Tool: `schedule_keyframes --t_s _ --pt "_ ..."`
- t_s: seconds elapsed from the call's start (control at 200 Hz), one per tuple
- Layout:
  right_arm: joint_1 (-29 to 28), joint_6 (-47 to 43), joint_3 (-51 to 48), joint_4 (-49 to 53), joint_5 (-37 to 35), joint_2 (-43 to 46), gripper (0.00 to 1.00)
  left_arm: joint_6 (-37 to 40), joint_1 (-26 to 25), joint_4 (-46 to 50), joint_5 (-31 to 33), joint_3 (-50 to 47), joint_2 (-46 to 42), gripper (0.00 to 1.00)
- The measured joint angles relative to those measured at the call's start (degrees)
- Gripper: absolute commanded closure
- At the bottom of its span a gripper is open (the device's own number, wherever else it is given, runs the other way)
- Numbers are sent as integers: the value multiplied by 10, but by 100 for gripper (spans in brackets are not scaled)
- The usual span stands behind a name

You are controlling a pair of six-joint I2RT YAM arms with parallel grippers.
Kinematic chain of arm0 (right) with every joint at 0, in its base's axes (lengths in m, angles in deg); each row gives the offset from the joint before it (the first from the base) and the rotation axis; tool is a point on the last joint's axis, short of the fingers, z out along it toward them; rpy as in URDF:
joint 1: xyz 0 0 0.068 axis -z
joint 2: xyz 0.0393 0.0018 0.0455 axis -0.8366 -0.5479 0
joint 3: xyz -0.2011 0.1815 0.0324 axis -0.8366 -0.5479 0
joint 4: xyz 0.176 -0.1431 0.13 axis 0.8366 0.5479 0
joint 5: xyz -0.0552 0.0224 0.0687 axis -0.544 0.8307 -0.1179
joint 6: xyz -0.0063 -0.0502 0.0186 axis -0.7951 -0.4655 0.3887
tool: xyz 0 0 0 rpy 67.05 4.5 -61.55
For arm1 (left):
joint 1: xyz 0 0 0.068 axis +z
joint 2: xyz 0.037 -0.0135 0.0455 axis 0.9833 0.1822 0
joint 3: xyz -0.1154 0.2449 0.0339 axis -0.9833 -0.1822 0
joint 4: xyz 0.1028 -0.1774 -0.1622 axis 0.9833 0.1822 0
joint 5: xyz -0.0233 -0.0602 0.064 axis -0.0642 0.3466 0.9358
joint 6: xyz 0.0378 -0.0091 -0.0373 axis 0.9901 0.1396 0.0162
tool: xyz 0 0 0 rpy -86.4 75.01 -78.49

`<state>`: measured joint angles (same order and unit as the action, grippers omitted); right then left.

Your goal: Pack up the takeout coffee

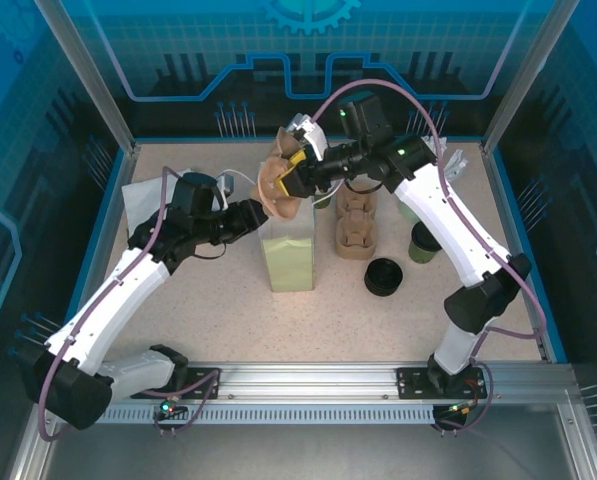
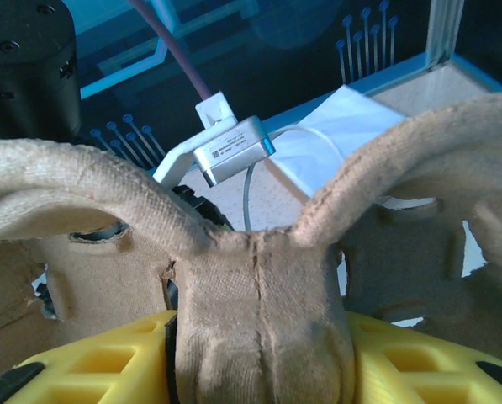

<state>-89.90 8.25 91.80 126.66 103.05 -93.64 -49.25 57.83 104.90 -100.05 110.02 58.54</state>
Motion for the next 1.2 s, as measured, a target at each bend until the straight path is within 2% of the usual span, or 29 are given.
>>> schedule_keyframes --t_s 0.315,0.56,0.725,1.201 --pt "0 15 63 68 38 -68 54 0 0 0 9 -8 0 56" --pt "2 10 106 117 42 -118 54 0 0 1 13 -9 -3 57" --pt "3 -14 147 164 17 -143 54 0 0 4 21 -9 -6 58" --pt "5 -82 228 271 -101 -190 54 2 0 7 26 -9 -12 77"
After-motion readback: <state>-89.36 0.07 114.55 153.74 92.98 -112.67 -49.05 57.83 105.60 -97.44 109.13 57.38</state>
